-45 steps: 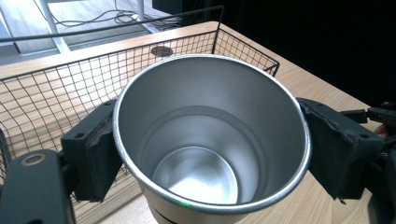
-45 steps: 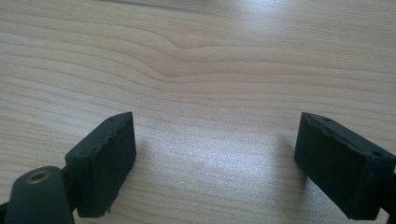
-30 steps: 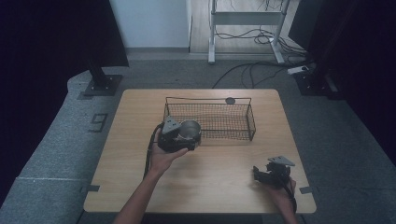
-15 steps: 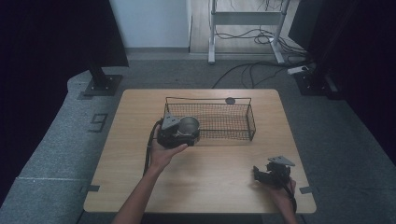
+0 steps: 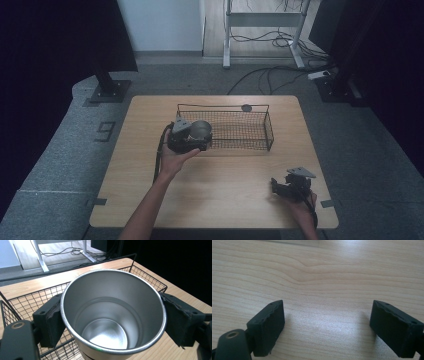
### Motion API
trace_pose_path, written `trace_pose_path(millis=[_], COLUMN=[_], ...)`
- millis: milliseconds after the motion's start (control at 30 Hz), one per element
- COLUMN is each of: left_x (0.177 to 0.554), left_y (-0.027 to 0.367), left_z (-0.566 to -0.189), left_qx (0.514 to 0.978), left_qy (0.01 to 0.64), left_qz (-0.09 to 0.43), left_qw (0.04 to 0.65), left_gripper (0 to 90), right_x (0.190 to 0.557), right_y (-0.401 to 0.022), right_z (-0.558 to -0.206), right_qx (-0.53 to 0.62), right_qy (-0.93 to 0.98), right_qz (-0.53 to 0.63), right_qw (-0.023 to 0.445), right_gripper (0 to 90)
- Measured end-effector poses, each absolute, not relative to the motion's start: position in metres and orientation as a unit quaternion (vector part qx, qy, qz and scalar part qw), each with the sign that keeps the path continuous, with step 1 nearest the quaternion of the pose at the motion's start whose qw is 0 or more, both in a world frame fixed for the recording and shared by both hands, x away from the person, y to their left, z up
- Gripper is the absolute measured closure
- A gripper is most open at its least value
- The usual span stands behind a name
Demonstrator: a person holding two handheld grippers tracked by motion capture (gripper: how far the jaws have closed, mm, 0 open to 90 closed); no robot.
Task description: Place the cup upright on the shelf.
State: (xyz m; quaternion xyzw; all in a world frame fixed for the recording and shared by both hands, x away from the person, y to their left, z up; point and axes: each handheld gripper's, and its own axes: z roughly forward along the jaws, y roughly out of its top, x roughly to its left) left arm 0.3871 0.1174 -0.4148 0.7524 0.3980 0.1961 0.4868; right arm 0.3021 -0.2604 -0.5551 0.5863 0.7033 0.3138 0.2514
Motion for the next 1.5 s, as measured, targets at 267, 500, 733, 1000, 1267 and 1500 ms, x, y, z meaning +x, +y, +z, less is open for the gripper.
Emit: trace_pose_path(millis=[267, 500, 733, 1000, 1267, 1500], left_x=[0.396, 0.402, 0.407, 0.416, 0.428, 0.44], left_y=[0.116, 0.111, 0.109, 0.109, 0.11, 0.111], left_z=[-0.412, -0.407, -0.401, -0.398, -0.4, -0.406], left_qx=[0.754, 0.758, 0.759, 0.757, 0.751, 0.747], left_qy=[0.401, 0.397, 0.395, 0.399, 0.414, 0.426], left_qz=[0.2, 0.205, 0.213, 0.212, 0.214, 0.209], left_qw=[0.48, 0.475, 0.472, 0.471, 0.467, 0.465], left_gripper=[14.8, 14.8, 14.8, 14.8, 14.8, 14.8], right_x=[0.302, 0.302, 0.302, 0.302, 0.302, 0.302], right_y=[-0.26, -0.26, -0.26, -0.261, -0.261, -0.26], right_z=[-0.555, -0.555, -0.555, -0.555, -0.555, -0.555], right_qx=[0.586, 0.586, 0.586, 0.585, 0.586, 0.586], right_qy=[0.703, 0.703, 0.703, 0.703, 0.704, 0.703], right_qz=[0.314, 0.314, 0.314, 0.314, 0.314, 0.314], right_qw=[0.252, 0.252, 0.253, 0.253, 0.253, 0.253], right_gripper=[12.3, 12.3, 12.3, 12.3, 12.3, 12.3])
